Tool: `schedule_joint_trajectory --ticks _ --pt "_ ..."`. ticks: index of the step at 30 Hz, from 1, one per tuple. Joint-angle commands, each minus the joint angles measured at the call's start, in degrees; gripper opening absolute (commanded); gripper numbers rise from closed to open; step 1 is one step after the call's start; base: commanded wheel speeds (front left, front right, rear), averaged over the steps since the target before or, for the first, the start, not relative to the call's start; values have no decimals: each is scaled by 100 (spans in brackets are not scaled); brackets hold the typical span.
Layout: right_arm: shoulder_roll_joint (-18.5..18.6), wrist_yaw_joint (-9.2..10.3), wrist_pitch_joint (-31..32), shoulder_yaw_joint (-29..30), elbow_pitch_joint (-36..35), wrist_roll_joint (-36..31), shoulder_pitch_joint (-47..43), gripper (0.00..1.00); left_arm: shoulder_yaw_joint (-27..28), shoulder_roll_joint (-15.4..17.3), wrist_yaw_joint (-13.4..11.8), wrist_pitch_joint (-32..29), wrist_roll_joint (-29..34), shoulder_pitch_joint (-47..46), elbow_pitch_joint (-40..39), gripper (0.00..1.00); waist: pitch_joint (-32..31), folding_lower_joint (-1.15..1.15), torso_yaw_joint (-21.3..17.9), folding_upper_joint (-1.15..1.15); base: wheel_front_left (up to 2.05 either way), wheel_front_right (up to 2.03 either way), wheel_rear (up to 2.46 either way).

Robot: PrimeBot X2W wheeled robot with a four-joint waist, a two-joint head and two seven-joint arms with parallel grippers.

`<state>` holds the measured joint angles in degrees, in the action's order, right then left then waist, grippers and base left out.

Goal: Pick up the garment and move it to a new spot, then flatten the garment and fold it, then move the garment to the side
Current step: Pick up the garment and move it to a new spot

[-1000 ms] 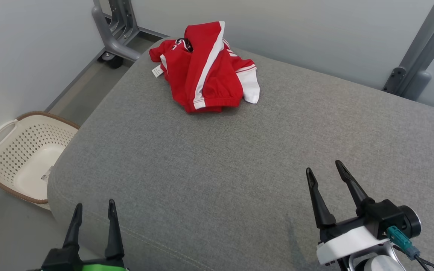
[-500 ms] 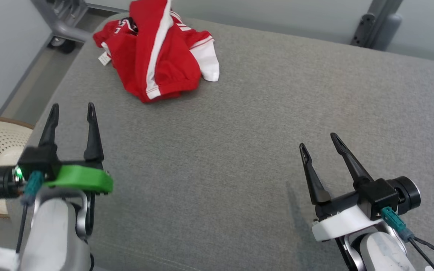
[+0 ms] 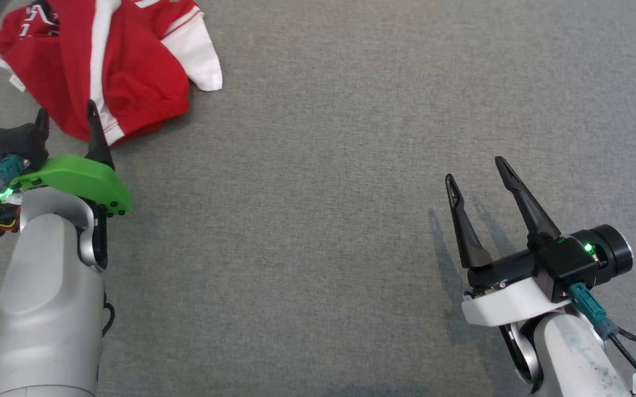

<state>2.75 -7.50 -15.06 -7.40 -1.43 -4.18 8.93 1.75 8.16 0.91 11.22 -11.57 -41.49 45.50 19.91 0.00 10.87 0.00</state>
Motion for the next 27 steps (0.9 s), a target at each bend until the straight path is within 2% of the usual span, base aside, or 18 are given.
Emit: schedule_joint_trajectory --ticks 1,3,10,11,12,14,20,27 --pt "24 2 -18 -4 -99 -15 105 100 153 187 -232 29 -71 -274 504 100 468 0 -449 0 0 0 0" --pt "24 2 -18 12 -124 -18 97 100 210 184 -246 31 -167 -384 766 100 519 0 -484 0 0 0 0" --pt "22 2 -18 25 -128 -7 89 100 358 206 -40 159 -442 -707 1323 100 566 0 -538 0 0 0 0" --pt "22 2 -18 19 -124 10 103 100 380 213 -25 169 -472 -756 1385 89 562 0 -546 0 0 0 0" --pt "22 2 -18 13 -119 27 118 100 384 237 -11 182 -480 -785 1444 49 555 0 -554 0 0 0 0" --pt "22 2 -18 3 -110 53 130 100 375 270 -11 213 -490 -833 1552 0 526 0 -568 0 0 0 0" --pt "22 2 -18 26 -66 163 128 100 336 310 34 344 -484 -895 1621 0 354 0 -578 0 0 0 0" --pt "22 2 -18 39 23 288 48 100 269 311 115 397 -387 -728 1309 0 -45 0 -526 0 0 0 0"
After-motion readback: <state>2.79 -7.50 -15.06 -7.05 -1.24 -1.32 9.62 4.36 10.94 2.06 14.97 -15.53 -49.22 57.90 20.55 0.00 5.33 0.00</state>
